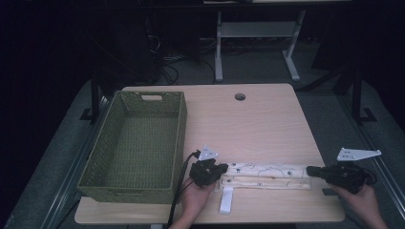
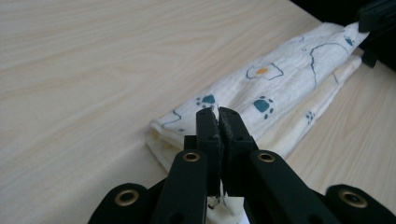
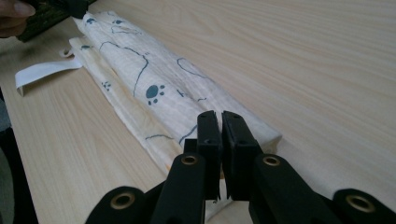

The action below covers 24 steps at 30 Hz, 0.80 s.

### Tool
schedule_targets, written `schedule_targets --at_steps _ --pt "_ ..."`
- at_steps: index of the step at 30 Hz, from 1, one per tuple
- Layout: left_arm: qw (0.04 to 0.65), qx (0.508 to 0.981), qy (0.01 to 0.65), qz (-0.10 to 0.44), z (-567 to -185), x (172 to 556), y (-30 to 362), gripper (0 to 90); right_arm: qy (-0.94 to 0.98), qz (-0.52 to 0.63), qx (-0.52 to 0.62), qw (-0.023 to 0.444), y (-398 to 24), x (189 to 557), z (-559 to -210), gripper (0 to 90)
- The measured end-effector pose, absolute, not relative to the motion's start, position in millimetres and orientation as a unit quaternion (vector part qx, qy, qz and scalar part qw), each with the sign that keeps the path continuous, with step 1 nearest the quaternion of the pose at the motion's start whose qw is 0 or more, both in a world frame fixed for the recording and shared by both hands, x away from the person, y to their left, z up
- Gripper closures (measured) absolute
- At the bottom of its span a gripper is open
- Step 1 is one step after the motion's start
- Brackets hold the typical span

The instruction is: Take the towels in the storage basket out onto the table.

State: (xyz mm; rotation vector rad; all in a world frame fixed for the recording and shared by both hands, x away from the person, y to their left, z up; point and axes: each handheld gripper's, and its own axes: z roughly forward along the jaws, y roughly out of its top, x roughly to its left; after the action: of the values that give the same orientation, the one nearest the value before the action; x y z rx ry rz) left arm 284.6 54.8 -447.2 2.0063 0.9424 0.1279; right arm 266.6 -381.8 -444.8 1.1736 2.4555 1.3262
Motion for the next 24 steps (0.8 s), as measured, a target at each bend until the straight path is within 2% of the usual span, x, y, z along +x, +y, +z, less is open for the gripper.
schedule_targets --at_steps 12,16,19,22,24 --pt "0.421 0.828 0.369 0.032 -457.7 273.9 55.4 87.6 0.824 0.42 0.377 0.054 -375.6 252.3 -454.2 85.6" --pt "0.42 0.828 0.37 0.017 -459.8 273.0 55.8 84.6 0.825 0.419 0.377 0.05 -375.8 251.1 -455.8 84.6" --pt "0.428 0.824 0.372 0.009 -457.8 272.4 58.9 76.1 0.825 0.422 0.374 0.037 -375.9 251.7 -454.0 71.7" --pt "0.444 0.816 0.371 0.008 -450.8 272.7 61.6 71.8 0.824 0.426 0.373 0.034 -375.6 251.4 -449.3 69.7" --pt "0.454 0.811 0.368 0.007 -443.6 275.4 58.9 72.0 0.819 0.438 0.367 0.041 -375.4 252.2 -442.0 70.5"
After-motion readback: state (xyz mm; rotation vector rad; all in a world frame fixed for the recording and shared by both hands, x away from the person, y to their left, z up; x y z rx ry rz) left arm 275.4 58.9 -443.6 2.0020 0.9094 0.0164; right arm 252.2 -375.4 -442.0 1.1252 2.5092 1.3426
